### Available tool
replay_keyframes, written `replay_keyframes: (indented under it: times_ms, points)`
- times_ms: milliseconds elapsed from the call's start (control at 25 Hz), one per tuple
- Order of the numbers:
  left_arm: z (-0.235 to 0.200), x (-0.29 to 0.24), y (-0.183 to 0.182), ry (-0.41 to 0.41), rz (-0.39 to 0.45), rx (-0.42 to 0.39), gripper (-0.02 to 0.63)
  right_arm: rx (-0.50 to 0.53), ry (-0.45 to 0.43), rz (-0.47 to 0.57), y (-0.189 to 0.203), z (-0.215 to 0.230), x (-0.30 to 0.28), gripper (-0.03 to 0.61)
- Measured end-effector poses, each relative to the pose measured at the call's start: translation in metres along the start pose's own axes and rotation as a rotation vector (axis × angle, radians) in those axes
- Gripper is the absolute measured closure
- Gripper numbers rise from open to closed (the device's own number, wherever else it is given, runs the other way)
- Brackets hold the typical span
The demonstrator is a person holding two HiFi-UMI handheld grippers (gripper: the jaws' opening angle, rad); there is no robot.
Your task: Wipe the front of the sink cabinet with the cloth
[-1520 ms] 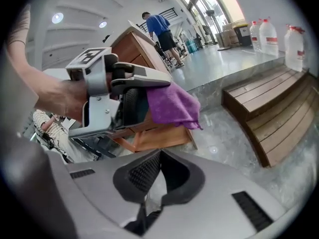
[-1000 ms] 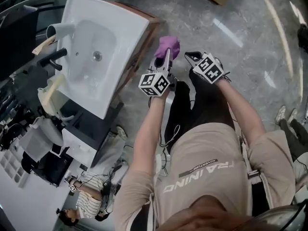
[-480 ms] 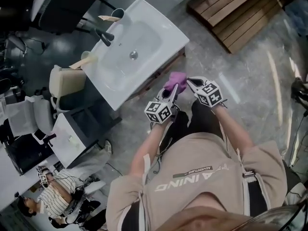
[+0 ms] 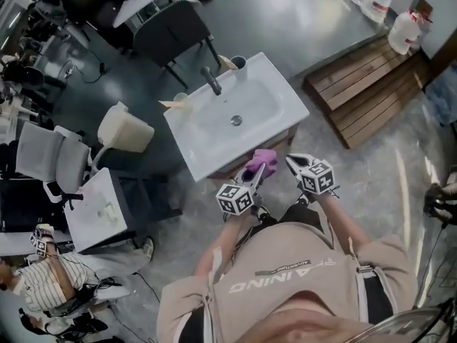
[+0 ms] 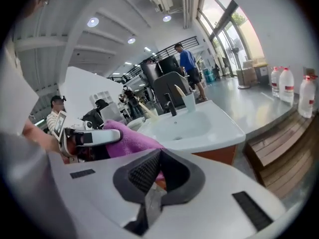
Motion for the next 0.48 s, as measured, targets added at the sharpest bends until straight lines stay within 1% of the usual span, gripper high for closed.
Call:
replay_keyframes:
  times_ms: [80, 200, 240, 320, 480]
  points:
    - [-0.001, 0.017, -0.012, 0.007, 0.016, -0.013, 0.574, 0.082, 0.000, 0.003, -0.016, -0.016, 0.000, 0.566]
    - [-0.004, 0.042, -0.025, 0.006, 0.029, -0.044, 0.574, 0.259, 0.003, -0.006, -0.035, -0.045, -0.002, 0.566]
    - [-0.005, 0.049, -0.028, 0.003, 0.033, -0.057, 0.574, 0.297, -0.003, -0.005, -0.040, -0.056, -0.004, 0.566]
    - [-0.009, 0.062, -0.034, -0.006, 0.036, -0.084, 0.574, 0.316, -0.022, -0.003, -0.047, -0.074, -0.007, 0.566]
    - [-0.013, 0.081, -0.043, -0.027, 0.038, -0.118, 0.574, 0.306, -0.042, -0.003, -0.056, -0.099, -0.015, 0.566]
Point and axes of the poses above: the fingertips, and each gripper's own axes: x backward along the fingers, z to its right, y out of its underside, the point moved 3 cm from there along x, backward along the fingers, and after that the axes turned 8 degrees about x, right-handed, at the moved point
